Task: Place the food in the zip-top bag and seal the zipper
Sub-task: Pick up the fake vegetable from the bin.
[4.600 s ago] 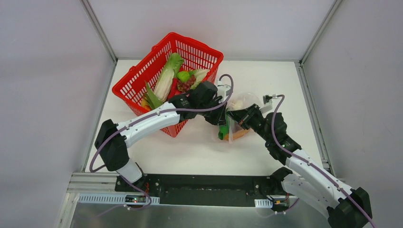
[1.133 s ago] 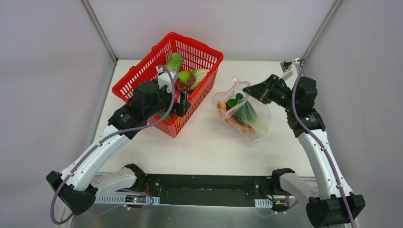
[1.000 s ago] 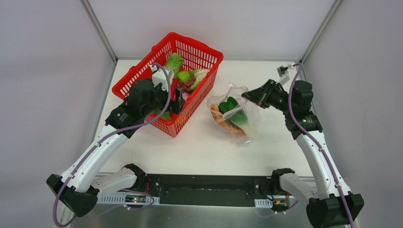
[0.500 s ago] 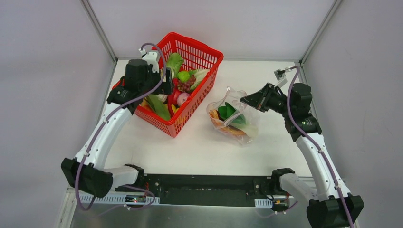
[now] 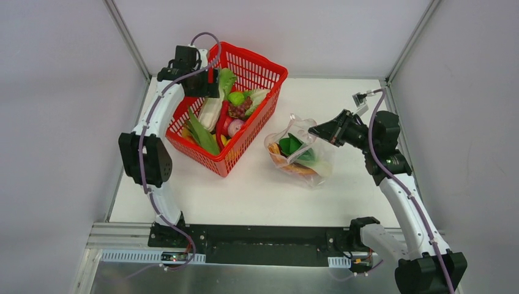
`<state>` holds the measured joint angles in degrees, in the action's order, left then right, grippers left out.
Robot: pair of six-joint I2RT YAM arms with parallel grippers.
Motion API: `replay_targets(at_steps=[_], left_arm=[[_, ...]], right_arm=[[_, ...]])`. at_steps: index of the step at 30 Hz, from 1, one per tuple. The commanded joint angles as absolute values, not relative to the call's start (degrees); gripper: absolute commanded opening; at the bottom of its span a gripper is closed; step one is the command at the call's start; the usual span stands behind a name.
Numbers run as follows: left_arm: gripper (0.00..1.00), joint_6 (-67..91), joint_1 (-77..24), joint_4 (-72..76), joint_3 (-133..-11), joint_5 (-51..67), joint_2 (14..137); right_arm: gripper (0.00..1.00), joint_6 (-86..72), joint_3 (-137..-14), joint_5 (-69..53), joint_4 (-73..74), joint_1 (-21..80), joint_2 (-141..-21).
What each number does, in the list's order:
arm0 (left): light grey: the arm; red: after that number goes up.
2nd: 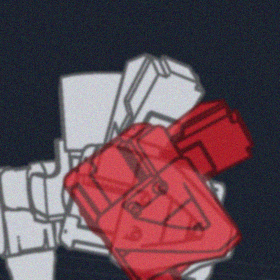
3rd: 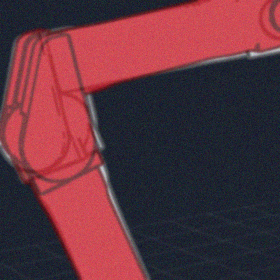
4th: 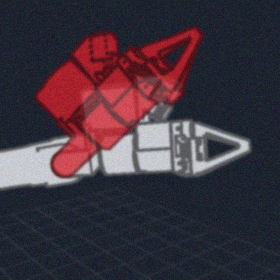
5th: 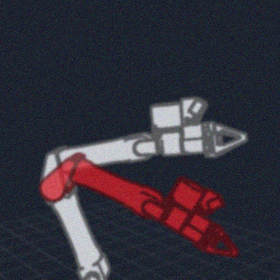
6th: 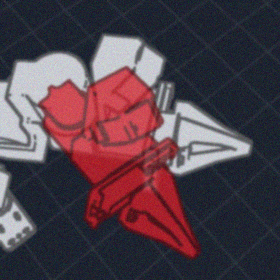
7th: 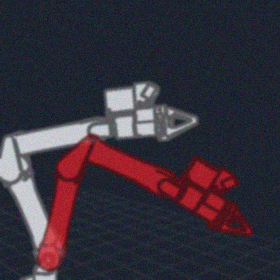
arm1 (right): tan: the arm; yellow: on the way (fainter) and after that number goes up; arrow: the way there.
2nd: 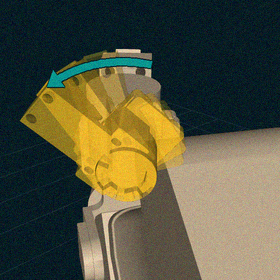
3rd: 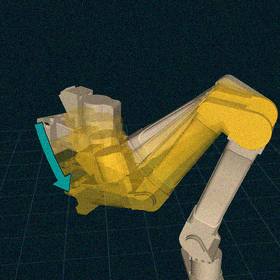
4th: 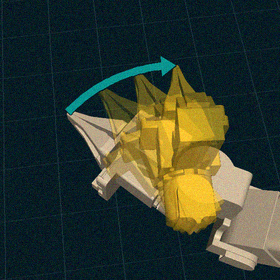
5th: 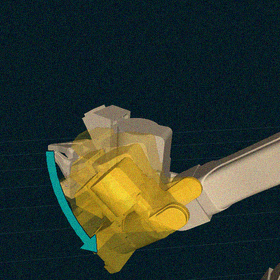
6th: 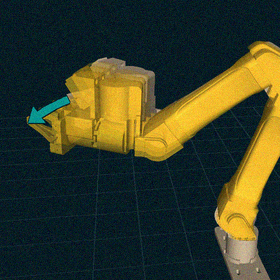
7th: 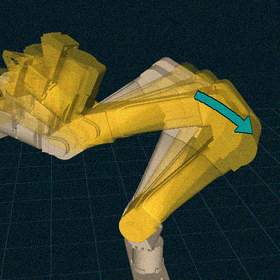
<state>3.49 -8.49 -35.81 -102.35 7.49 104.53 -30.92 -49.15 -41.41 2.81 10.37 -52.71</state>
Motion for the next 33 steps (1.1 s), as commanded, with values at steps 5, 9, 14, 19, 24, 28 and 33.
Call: replay_targets(at_steps=[5,9,14,19,24,28,33], left_arm=[[0.88,-0.6,-8.2,-41.4,-99.9,11.1,106.2],[0.85,-0.8,-8.2,-39.6,-96.0,13.8,106.9],[0.4,-0.2,-8.2,-38.3,-93.8,20.0,106.5],[0.15,5.5,-8.3,-30.3,-90.5,29.8,100.3],[0.11,12.3,-9.2,-17.8,-86.7,39.3,95.7],[0.1,13.4,-10.4,-16.3,-88.8,40.0,97.5],[0.1,17.1,-10.5,-10.9,-86.8,34.9,96.0]], right_arm=[[0.0,-32.1,-48.5,-42.2,-2.1,10.3,-52.0],[0.0,-32.3,-48.4,-42.5,-2.2,10.3,-52.7],[0.0,-32.7,-48.1,-42.3,-2.4,10.3,-52.6],[0.0,-33.0,-47.9,-41.8,-2.6,10.3,-52.5],[0.0,-34.4,-46.9,-41.4,-4.2,10.3,-52.6],[0.0,-35.7,-46.1,-41.2,-5.7,10.3,-53.2],[0.0,-36.0,-46.0,-41.1,-5.8,10.3,-53.5]])
